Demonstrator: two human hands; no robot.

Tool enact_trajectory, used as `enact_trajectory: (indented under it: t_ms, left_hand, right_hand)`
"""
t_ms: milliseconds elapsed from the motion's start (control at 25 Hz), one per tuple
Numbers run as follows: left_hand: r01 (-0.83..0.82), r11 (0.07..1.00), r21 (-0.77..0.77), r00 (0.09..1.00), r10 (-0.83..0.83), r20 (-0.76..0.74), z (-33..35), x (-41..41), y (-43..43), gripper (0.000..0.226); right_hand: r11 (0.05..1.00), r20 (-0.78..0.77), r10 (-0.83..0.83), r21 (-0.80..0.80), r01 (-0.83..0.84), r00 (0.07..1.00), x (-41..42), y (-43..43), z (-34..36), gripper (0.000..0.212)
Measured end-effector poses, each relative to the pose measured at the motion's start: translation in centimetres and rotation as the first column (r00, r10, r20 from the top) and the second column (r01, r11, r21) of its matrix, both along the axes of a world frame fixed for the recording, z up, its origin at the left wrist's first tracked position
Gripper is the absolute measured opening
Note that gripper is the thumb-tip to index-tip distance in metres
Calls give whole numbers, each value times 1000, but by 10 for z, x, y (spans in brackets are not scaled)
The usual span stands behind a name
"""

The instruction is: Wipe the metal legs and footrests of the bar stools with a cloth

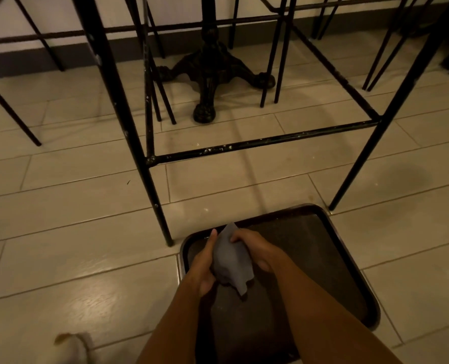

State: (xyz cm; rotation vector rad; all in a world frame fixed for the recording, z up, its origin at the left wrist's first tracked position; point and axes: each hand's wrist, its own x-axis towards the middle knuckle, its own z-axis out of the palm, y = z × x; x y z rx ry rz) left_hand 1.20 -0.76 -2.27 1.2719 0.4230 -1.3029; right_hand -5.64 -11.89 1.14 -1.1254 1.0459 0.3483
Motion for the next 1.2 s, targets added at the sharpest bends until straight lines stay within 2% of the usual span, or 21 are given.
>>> enact_trajectory:
  t_ms: [40,120,160,240,360,440,560,680,720,840,960,1080,1200]
  left_hand:
    - [28,999,-44,1000,-28,-10,8,2,8,73]
    - [135,980,-148,990,-140,-25,21,10,25,49]
    - [214,962,-173,974,-223,-38,25,16,36,34]
    - [331,928,-170,937,-345,-59,43,37,63,25]
    - [432,889,-155,895,-443,-46,58,75,89,34]
    - [486,870,-87,870,-491,-50,71,104,107,32]
    - [584,807,-94,809,-587,-14,88,148,125,44]
    - [646,759,-81,762,-648,13,115,190,132,33]
    - [670,739,-69,742,-670,33,124,205,133,36]
    - [731,682,-28,680,-724,116,150,249,130,55]
    - [751,660,7,649,-740,177,176,290,122,51]
    - [746,666,12,637,-718,281,205,328,113,72]
    - [690,724,-18,675,-633,380,234,353,100,72]
  right_hand:
    - [999,23,6,50,-8,1000,1,2,2,27]
    - [989,81,41,139,-52,996,4,8,5,28]
    - [980,114,76,173,-95,991,7,12,8,31]
    - [960,173,126,228,-165,977,11,23,18,30]
    - [934,239,118,302,-190,964,25,46,40,24]
    - [920,270,72,354,-169,960,41,66,51,28]
    - [926,321,-7,359,-115,947,68,97,66,28]
    - [929,379,-95,367,-55,920,97,126,79,32]
    - [926,404,-130,377,-35,905,105,134,81,34]
    - [928,504,-211,373,9,837,137,151,91,36]
    - [940,593,-265,335,67,760,172,159,108,42]
    - [928,641,-365,310,208,676,213,163,136,34]
    - [872,666,-473,264,412,577,249,160,165,25]
